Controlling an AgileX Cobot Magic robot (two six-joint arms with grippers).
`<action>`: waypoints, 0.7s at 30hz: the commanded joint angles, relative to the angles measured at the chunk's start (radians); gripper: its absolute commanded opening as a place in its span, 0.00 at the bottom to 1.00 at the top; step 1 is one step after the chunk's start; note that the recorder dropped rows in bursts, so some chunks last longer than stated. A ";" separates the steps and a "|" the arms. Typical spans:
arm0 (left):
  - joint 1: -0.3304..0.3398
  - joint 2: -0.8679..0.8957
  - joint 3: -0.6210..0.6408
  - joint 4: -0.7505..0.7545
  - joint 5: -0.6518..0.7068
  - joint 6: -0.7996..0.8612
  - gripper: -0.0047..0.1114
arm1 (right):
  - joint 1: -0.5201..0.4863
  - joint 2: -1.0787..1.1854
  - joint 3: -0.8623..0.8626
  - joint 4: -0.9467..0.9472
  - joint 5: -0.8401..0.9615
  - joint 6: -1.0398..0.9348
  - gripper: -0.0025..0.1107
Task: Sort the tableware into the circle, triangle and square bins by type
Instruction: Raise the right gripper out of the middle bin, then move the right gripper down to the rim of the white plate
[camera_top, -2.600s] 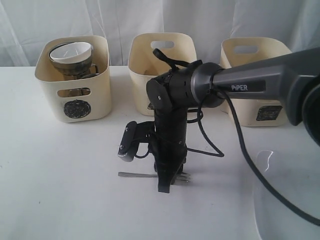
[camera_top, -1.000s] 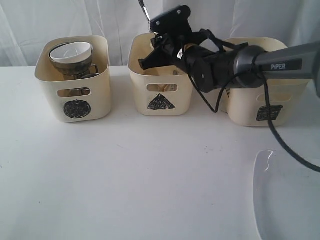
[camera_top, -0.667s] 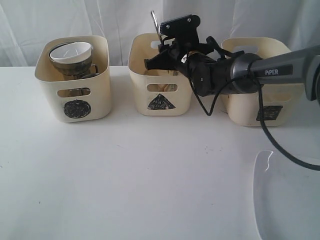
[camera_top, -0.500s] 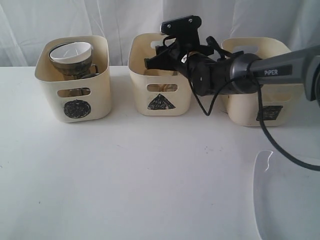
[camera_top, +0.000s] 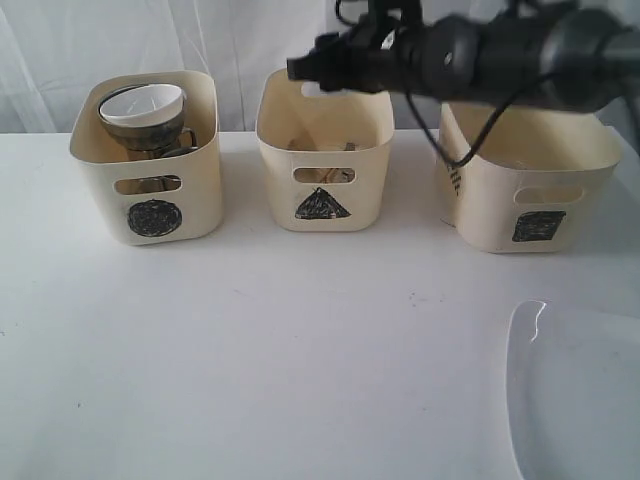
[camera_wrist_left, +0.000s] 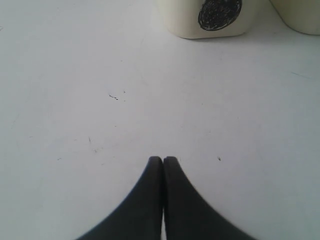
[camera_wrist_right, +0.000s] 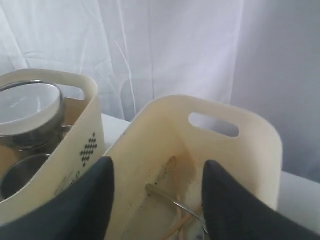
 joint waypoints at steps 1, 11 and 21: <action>-0.006 -0.004 0.003 -0.004 0.000 -0.003 0.04 | -0.062 -0.171 0.008 -0.146 0.346 -0.057 0.31; -0.006 -0.004 0.003 -0.004 0.000 -0.003 0.04 | -0.308 -0.492 0.254 -0.537 0.695 0.422 0.11; -0.006 -0.004 0.003 -0.004 0.000 -0.003 0.04 | -0.487 -0.971 0.723 -0.836 0.716 0.678 0.02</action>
